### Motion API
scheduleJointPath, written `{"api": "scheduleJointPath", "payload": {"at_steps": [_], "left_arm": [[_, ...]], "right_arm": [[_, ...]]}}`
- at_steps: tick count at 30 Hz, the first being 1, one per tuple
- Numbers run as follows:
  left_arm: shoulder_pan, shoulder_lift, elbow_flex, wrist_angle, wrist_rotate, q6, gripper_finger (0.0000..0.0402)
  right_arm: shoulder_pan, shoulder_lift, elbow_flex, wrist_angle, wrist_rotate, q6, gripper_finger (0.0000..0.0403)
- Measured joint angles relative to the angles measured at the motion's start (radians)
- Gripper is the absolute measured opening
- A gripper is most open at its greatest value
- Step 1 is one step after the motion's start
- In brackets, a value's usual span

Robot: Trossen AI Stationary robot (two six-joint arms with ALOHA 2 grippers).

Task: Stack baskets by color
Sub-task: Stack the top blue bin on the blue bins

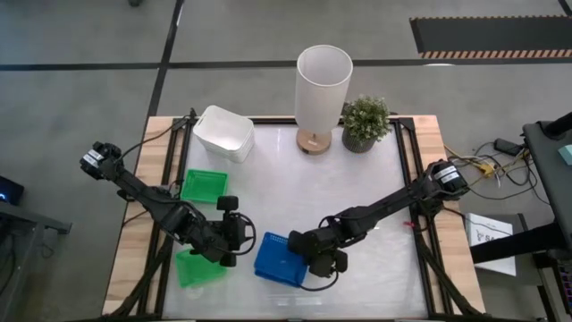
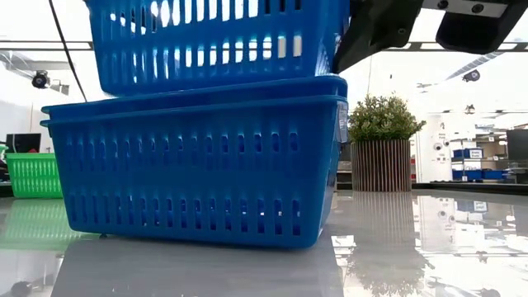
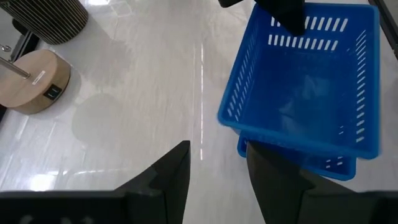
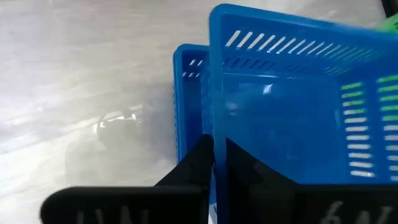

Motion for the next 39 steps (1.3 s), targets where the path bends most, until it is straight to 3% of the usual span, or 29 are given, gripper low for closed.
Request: {"api": "scheduleJointPath", "payload": {"at_steps": [13, 39], "left_arm": [[0.0, 0.0, 0.0, 0.0, 0.0, 0.0, 0.0141], [0.001, 0.0, 0.0, 0.106, 0.0, 0.011, 0.0141]], "right_arm": [[0.0, 0.0, 0.0, 0.014, 0.0, 0.055, 0.0089], [0.005, -0.014, 0.034, 0.014, -0.008, 0.27, 0.01]]}}
